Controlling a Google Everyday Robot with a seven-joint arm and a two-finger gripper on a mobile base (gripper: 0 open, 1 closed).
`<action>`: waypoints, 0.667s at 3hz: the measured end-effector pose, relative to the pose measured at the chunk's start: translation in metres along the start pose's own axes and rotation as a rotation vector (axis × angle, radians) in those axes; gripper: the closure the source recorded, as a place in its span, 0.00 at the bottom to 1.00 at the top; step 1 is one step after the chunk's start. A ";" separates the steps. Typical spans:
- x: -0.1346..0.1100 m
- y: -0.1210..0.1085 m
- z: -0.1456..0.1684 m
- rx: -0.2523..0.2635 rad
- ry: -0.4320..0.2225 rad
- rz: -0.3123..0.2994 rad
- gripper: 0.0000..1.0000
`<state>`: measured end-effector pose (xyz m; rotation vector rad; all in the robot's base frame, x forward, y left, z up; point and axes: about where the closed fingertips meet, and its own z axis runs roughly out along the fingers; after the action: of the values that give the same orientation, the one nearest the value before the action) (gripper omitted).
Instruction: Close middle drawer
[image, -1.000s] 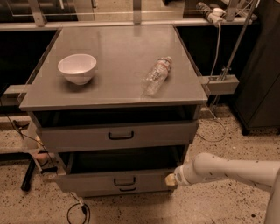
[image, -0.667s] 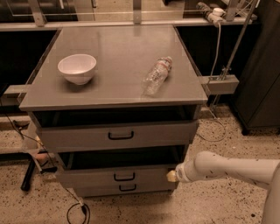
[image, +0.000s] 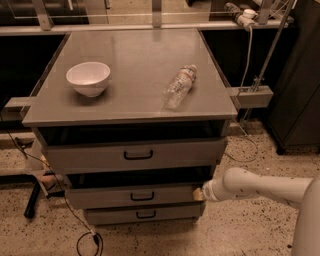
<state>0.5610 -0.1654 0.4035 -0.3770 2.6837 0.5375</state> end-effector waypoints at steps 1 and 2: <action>-0.017 -0.010 0.002 0.013 -0.007 0.005 1.00; -0.027 -0.014 0.001 0.025 -0.008 -0.003 1.00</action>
Offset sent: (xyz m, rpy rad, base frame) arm 0.0654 -0.0154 0.0186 -0.0537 -0.0363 -0.0108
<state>0.5898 -0.1723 0.4091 -0.3707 2.6788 0.5033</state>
